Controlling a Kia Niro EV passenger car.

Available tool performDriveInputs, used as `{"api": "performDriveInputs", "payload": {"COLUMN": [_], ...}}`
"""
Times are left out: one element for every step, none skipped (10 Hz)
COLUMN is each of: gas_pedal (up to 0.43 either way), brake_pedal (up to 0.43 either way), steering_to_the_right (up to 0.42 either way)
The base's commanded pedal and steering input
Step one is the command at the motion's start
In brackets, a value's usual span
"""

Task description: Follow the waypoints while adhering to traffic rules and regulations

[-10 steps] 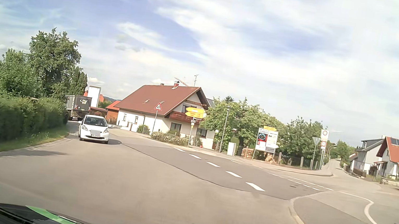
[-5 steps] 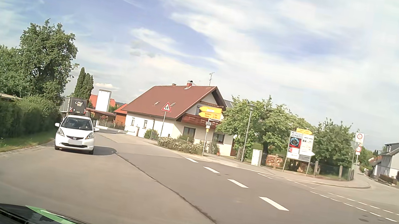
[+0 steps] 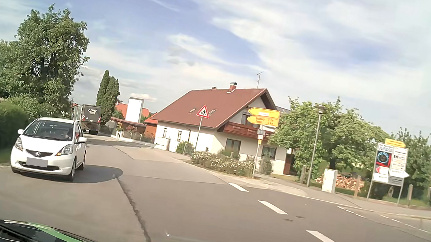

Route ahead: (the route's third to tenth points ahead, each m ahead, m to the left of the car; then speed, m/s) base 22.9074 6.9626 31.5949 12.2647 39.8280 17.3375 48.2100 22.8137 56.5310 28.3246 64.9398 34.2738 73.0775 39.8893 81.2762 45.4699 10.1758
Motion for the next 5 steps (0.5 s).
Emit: {"api": "performDriveInputs", "payload": {"gas_pedal": [0.067, 0.067, 0.067, 0.079, 0.079], "brake_pedal": [0.0, 0.0, 0.0, 0.0, 0.0], "steering_to_the_right": [-0.08, -0.08, -0.081, -0.082, -0.085]}}
